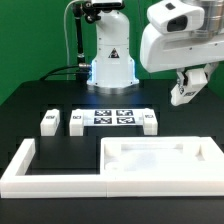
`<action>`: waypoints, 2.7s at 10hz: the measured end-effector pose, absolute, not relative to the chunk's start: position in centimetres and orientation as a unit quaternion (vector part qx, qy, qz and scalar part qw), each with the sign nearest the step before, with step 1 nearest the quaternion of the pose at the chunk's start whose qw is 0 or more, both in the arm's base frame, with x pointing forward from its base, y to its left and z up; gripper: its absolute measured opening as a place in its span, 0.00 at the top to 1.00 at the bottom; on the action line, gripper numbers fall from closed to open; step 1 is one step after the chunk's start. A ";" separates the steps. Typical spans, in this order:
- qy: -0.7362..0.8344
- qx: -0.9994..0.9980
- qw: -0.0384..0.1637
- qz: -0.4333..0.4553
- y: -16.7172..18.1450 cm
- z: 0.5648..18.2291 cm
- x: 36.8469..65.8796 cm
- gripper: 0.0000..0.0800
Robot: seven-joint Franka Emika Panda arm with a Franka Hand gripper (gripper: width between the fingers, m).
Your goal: Assemble desk
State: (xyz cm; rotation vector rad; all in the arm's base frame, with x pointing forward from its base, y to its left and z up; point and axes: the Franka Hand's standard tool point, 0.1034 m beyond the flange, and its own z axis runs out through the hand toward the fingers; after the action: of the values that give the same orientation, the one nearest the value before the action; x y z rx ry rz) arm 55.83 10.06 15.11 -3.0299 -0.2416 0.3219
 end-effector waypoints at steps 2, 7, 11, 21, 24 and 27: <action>-0.077 -0.995 0.041 0.037 9.9 15.4 56.5 0.64; -0.088 -0.984 0.053 -0.144 7.0 19.4 62.3 0.64; -0.089 -0.969 0.036 -0.226 7.0 18.4 63.2 0.64; -0.077 -0.962 0.044 -0.258 9.0 16.4 64.9 0.64; -0.078 -0.963 0.045 -0.253 9.5 15.2 64.8 0.64; -0.080 -0.964 0.049 -0.248 10.2 14.1 65.2 0.64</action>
Offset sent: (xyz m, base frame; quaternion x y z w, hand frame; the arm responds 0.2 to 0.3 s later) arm 0.0880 -0.0145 0.0672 0.1234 0.1794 -0.0105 0.9759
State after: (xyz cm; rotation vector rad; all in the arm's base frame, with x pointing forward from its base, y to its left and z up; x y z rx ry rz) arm 65.16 10.23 14.07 -2.9388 -0.2452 -0.7564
